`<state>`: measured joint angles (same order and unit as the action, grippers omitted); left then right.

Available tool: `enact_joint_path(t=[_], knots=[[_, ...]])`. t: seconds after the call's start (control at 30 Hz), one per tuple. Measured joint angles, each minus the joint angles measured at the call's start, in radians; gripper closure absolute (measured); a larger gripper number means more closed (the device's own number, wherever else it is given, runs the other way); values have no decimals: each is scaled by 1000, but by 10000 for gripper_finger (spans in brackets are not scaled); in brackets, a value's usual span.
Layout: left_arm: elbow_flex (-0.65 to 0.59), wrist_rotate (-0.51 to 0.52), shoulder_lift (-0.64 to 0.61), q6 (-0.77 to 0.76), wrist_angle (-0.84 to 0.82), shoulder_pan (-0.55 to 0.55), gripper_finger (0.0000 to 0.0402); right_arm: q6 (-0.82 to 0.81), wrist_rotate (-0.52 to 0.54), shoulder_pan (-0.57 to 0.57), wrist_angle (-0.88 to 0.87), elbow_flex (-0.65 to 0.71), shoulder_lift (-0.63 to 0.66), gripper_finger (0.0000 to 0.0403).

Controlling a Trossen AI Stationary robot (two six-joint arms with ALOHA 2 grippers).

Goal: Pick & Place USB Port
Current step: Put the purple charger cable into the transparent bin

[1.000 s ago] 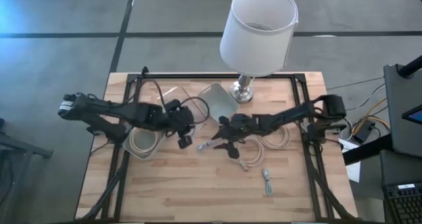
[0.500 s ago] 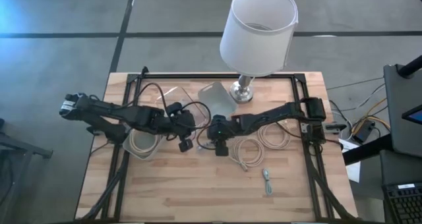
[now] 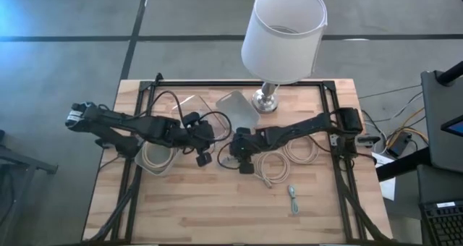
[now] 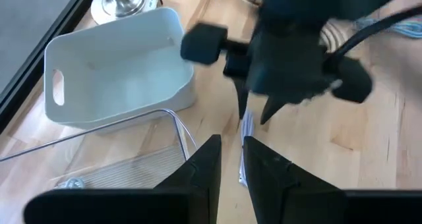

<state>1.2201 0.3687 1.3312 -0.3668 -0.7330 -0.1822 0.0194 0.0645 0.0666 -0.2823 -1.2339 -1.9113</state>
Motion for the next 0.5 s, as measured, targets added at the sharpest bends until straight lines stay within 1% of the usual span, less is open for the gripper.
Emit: enact_joint_path(t=[0.1,0.17,0.33,0.5], knots=[[0,0,0,0,0,0,335,36,72,36,1,-1,20,274],[0,0,0,0,0,0,335,59,101,58,-3,-2,19,265],[0,0,0,-2,0,0,335,83,113,74,9,-22,-8,234],[0,0,0,-2,6,0,335,89,118,68,26,-86,-100,204]])
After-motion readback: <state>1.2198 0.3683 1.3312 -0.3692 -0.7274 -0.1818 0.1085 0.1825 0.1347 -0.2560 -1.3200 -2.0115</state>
